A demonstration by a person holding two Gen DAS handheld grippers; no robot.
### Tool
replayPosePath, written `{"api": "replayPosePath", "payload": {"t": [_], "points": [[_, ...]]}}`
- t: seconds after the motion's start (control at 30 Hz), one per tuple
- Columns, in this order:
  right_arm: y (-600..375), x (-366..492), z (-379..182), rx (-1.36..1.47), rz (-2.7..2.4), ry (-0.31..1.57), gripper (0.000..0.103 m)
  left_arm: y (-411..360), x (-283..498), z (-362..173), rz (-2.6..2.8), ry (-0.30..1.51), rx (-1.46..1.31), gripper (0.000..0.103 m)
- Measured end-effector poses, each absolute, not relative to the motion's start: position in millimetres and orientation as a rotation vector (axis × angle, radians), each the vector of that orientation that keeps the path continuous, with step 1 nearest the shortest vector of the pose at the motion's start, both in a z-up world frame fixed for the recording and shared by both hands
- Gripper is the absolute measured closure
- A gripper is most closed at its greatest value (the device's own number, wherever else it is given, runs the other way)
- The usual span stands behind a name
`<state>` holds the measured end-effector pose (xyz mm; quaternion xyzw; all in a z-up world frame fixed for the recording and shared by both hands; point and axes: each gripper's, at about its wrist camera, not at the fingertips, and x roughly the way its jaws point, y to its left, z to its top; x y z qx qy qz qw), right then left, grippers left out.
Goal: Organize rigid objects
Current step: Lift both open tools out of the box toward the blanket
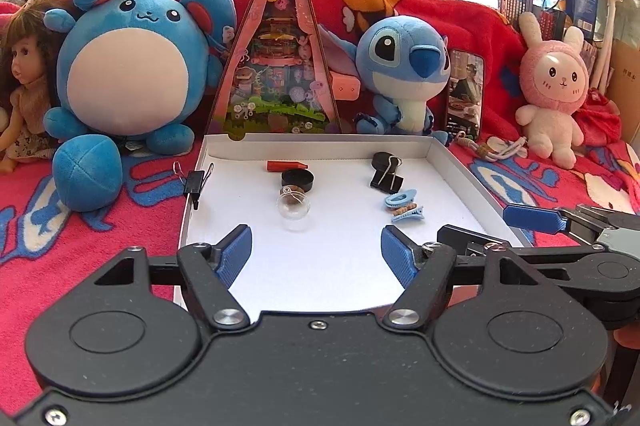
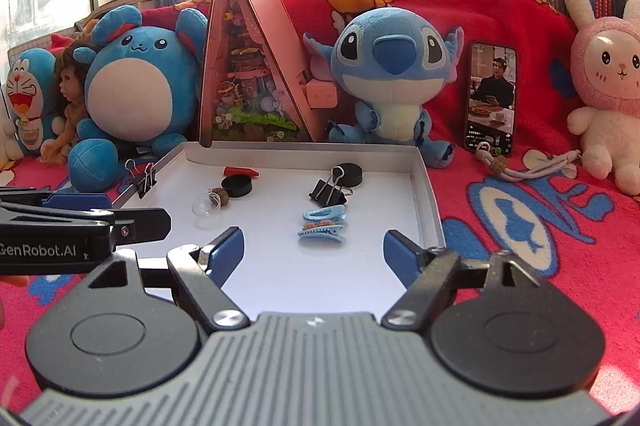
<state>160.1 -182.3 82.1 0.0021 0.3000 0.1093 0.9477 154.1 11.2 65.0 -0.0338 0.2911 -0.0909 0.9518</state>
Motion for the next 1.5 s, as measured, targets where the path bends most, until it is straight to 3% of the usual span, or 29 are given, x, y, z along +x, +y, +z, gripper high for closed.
{"api": "replayPosePath", "payload": {"t": [1.5], "points": [[-186, 39, 55, -0.221, 0.325, 0.590, 0.015, 18, 29, 20, -0.222, 0.669, 0.038, 0.032]]}}
